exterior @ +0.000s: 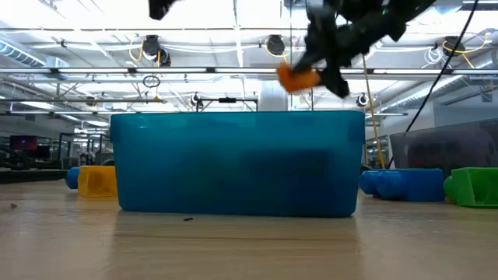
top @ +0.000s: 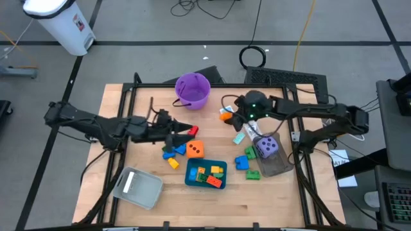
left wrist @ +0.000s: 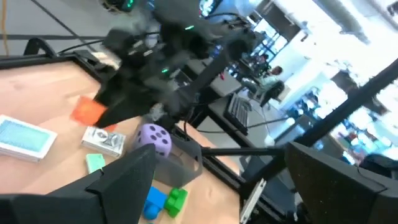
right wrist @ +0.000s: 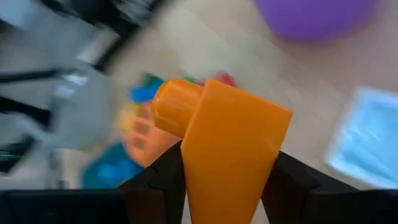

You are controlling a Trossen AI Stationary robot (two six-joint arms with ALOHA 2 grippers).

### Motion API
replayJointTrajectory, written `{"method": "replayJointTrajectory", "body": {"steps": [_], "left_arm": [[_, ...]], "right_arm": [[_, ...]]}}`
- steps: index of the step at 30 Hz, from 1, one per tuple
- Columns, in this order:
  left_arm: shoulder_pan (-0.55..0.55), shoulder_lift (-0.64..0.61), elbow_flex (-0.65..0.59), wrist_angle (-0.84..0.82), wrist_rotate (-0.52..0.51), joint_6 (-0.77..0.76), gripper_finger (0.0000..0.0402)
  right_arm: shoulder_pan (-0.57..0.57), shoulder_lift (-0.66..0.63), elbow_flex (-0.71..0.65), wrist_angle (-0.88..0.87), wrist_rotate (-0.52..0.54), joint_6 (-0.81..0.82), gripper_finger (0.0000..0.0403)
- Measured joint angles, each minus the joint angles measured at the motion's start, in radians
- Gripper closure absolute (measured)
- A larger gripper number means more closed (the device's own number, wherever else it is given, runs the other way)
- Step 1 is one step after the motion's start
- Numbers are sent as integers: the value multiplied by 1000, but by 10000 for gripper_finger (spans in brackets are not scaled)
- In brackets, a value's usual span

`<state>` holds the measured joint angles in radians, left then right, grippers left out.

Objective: Pick & Place Toys
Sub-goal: Put the orange game piece into the blue bin

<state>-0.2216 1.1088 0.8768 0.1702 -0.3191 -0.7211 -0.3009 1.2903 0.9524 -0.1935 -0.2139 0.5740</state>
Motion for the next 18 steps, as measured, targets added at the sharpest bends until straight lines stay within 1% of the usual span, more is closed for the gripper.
{"method": "replayJointTrajectory", "body": {"steps": [2,4,9,15,18], "left_arm": [[23,40,0,24,1,-7,37],[47,81,0,83,4,-6,37],[107,138,0,223,5,6,37],[153,193,0,281,5,-78,37],[157,229,-1,327,6,-104,37]], "right_arm": [[14,-31,0,76,-26,-3,249],[32,-53,0,134,-59,-4,248],[74,-88,0,231,-206,21,257],[139,-96,0,344,-215,51,251],[157,-96,0,371,-250,44,255]]}}
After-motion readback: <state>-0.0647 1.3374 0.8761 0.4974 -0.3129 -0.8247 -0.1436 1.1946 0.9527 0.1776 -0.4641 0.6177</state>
